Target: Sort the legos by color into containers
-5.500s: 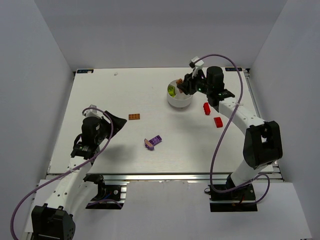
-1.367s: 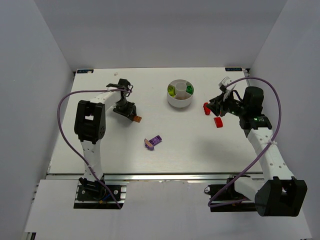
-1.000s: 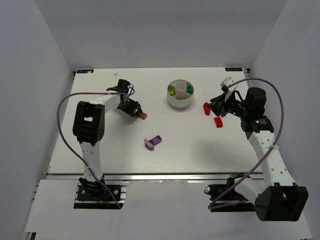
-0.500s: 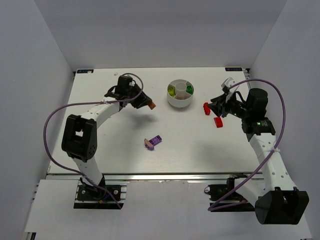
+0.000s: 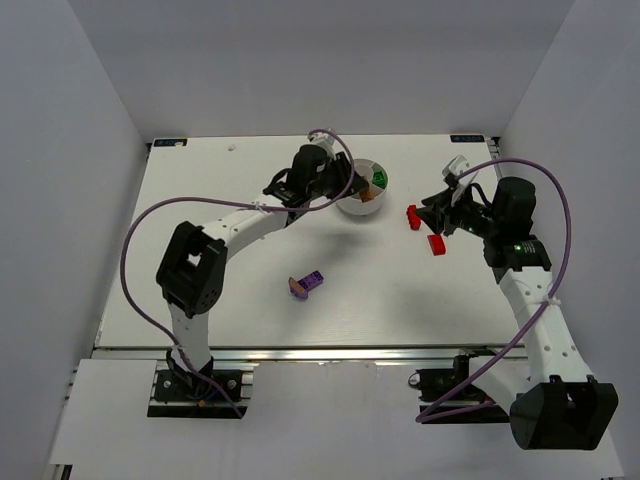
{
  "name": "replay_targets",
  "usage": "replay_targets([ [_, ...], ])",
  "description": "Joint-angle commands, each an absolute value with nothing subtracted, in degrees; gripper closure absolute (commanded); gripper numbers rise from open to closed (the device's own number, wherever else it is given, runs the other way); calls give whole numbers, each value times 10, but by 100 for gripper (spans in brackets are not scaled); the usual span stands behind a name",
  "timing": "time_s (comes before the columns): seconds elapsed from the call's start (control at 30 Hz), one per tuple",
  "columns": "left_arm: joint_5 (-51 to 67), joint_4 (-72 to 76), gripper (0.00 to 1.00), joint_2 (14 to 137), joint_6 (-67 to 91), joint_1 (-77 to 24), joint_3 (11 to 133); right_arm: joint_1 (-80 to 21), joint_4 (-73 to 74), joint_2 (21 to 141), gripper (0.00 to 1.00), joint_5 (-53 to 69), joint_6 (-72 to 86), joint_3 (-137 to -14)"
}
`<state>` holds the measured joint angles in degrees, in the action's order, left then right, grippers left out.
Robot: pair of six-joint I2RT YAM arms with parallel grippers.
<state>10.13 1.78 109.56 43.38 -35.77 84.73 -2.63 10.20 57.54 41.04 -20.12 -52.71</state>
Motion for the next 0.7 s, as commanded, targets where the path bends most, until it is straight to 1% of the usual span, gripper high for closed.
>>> replay_targets([
  [0.0, 55, 61, 100, 1126, 401, -364, 901, -24, 98, 563, 60, 410, -207, -539],
  [0.3, -36, 53, 100, 1192, 349, -381, 971, -23, 99, 559, 60, 405, -210, -539],
  [0.47, -70, 52, 100, 1201, 335, -381, 972, -23, 100, 558, 60, 403, -213, -538],
  [0.67, -110, 69, 100, 1204, 328, -382, 946, -23, 98, 561, 59, 406, -210, -540],
])
